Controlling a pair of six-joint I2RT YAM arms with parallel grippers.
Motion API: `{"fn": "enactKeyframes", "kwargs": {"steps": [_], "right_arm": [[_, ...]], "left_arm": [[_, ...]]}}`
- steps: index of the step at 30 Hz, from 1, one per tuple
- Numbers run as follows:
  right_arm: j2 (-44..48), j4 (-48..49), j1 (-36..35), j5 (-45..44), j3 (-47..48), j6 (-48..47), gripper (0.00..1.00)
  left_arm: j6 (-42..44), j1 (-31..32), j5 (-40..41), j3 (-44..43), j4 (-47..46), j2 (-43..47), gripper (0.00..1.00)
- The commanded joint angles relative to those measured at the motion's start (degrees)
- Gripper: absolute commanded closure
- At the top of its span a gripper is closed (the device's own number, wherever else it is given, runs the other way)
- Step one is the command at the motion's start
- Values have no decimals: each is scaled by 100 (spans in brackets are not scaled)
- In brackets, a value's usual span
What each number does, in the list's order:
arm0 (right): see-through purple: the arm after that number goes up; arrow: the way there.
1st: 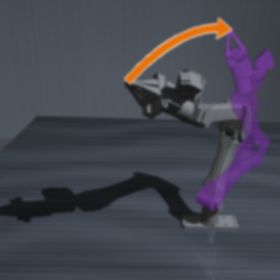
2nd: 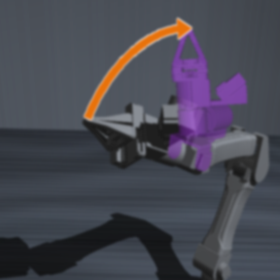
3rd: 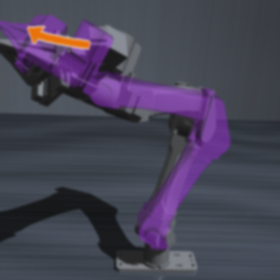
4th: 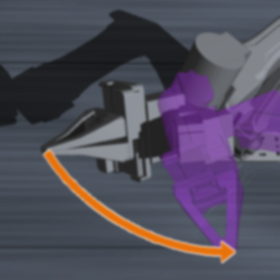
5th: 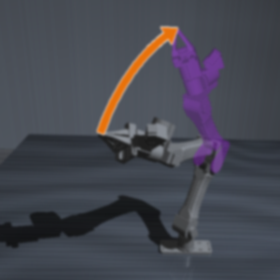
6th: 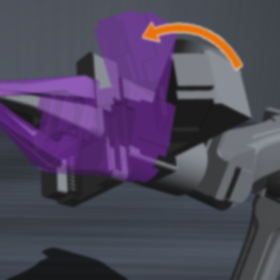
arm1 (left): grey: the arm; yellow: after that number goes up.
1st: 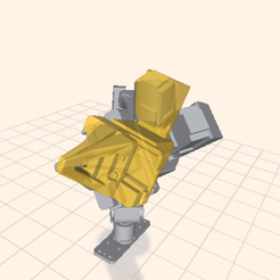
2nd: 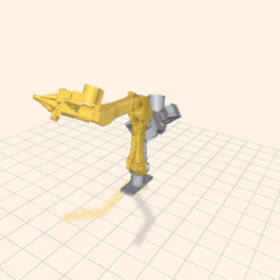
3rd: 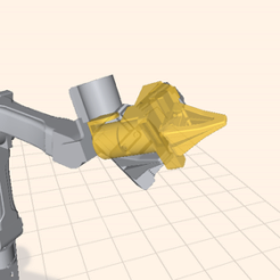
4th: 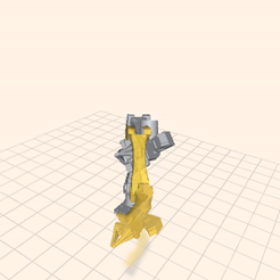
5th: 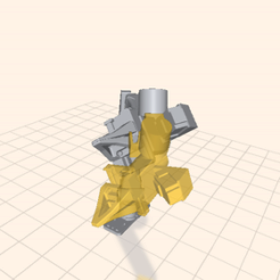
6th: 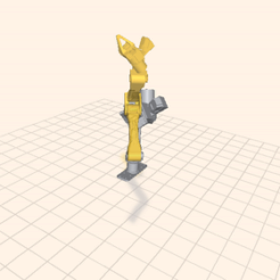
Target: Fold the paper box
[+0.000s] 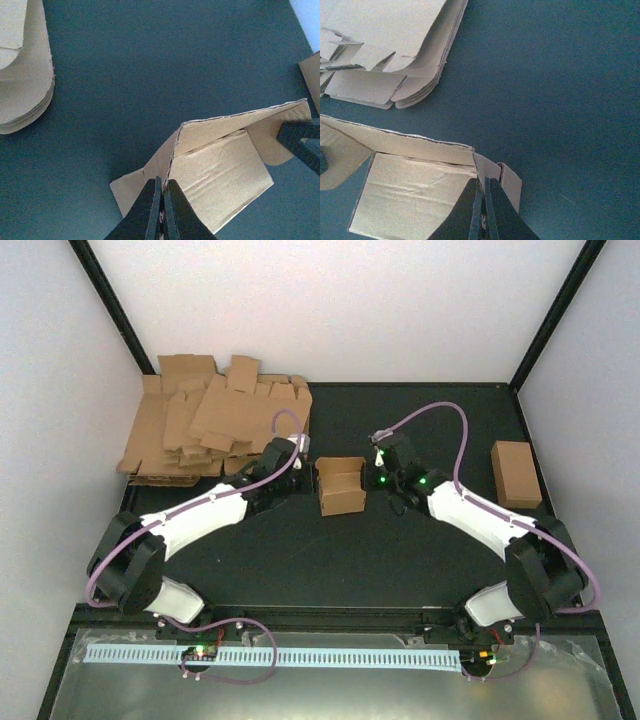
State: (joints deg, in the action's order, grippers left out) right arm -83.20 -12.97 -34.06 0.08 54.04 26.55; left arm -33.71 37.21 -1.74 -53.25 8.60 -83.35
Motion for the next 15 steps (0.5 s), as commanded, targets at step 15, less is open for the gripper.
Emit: {"fn": "enactKeyframes", "kwargs": {"steps": [15], "right_arm": [[581, 1110, -156, -479, -991, -11, 98]], "left_arm": [[-951, 452, 729, 187, -507, 52, 98]]}}
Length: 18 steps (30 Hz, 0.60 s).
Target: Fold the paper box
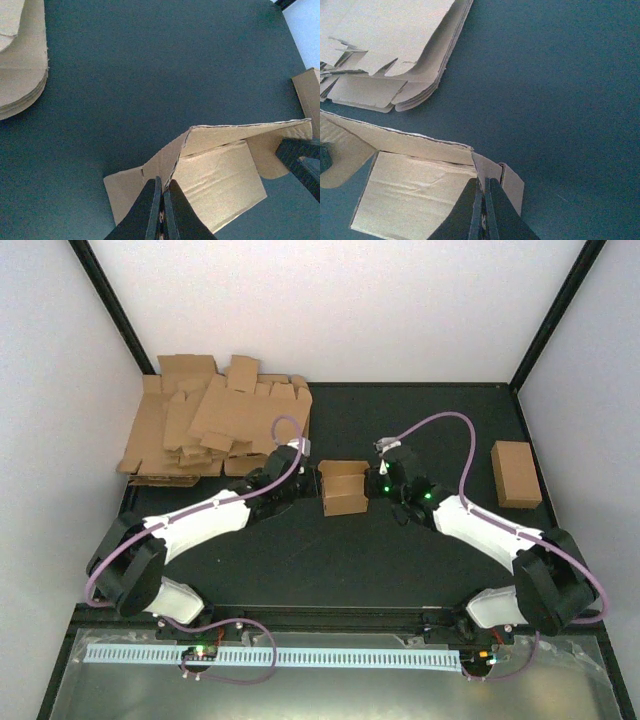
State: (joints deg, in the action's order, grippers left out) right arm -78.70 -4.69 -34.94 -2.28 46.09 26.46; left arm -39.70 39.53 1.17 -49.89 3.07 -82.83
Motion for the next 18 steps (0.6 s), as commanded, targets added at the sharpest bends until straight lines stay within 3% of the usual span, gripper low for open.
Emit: {"fn": "enactKeyframes", "kwargs": {"steps": [1, 10, 18], "right_arm": [[148, 323, -80, -268, -237, -6, 98], [162, 477, -140, -392, -392, 45, 98], [165, 535, -166, -412, -427, 44, 98]], "left_arm": [[-389, 279, 555, -163, 79, -11, 98], [-703, 728, 1319, -324, 308, -184, 98], [-1709, 967, 1732, -740, 1138, -427, 98]]}}
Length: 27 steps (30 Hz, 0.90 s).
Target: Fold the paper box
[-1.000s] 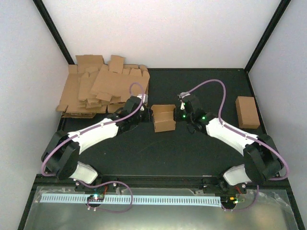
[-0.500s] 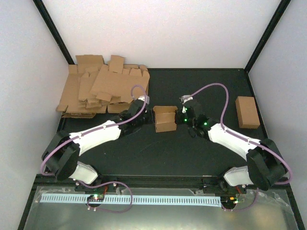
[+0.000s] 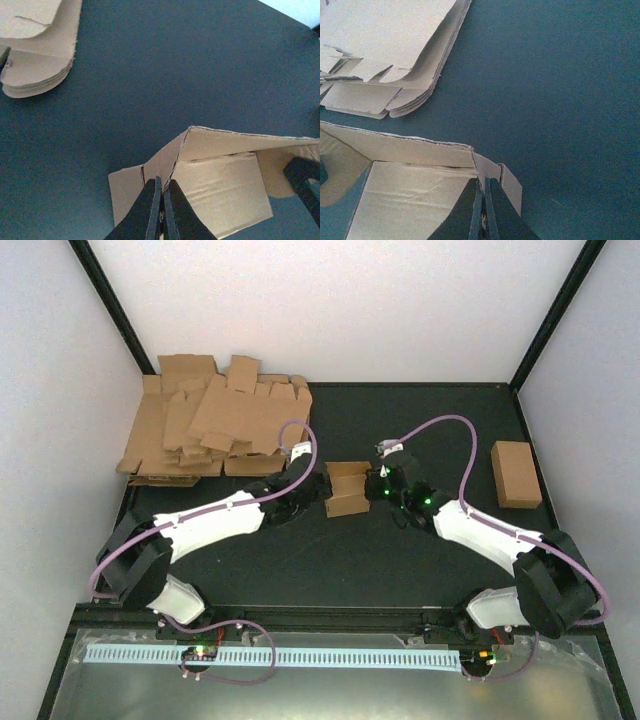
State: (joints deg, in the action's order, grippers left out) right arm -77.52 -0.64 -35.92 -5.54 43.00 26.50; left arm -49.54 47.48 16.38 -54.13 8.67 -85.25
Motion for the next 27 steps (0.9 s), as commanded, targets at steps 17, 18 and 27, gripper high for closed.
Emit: {"fn": "enactKeyframes", "kwargs": {"steps": [17, 18, 27], "right_arm": [[253, 771, -94, -14, -820, -310, 98], [262, 783, -94, -17, -851, -310, 98], [270, 791, -93, -33, -934, -321, 97]], "left_arm": [[-652, 698, 1253, -309, 411, -597, 98], [-642, 707, 1258, -307, 420, -602, 98], [-514, 744, 1241, -163, 455, -611, 98]]}}
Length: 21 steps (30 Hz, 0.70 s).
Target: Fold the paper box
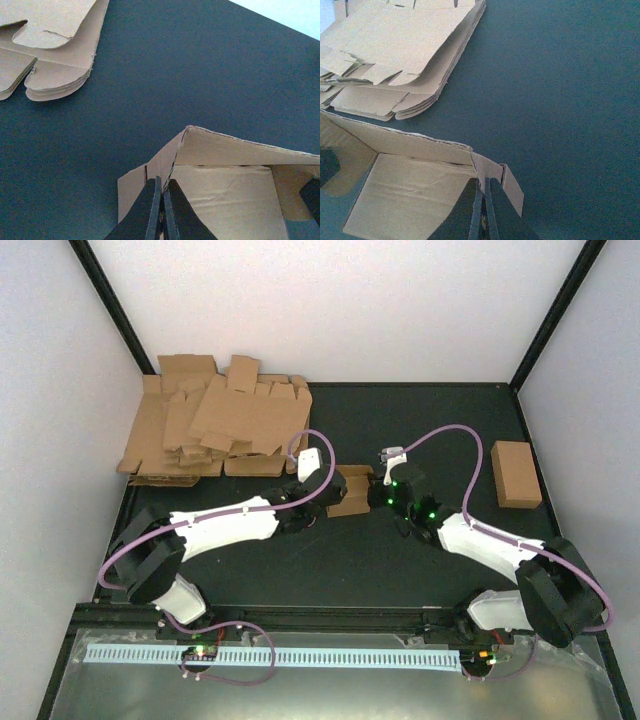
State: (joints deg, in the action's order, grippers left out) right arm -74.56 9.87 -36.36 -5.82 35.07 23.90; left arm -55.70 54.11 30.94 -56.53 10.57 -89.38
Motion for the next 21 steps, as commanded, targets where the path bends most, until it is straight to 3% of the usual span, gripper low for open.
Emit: {"fn": "enactKeyframes", "kwargs": {"steps": [1, 13, 21], "right_arm": [[-11, -256, -55, -4, -153, -61, 97], [47, -231, -52, -1, -184, -55, 97], [41, -211, -55, -5, -202, -28, 97]], "left_arm": [[92, 89, -211, 81, 303, -206, 98], [-499, 102, -509, 114, 307, -427, 98], [-216, 150, -362, 331, 85, -409, 99]]}}
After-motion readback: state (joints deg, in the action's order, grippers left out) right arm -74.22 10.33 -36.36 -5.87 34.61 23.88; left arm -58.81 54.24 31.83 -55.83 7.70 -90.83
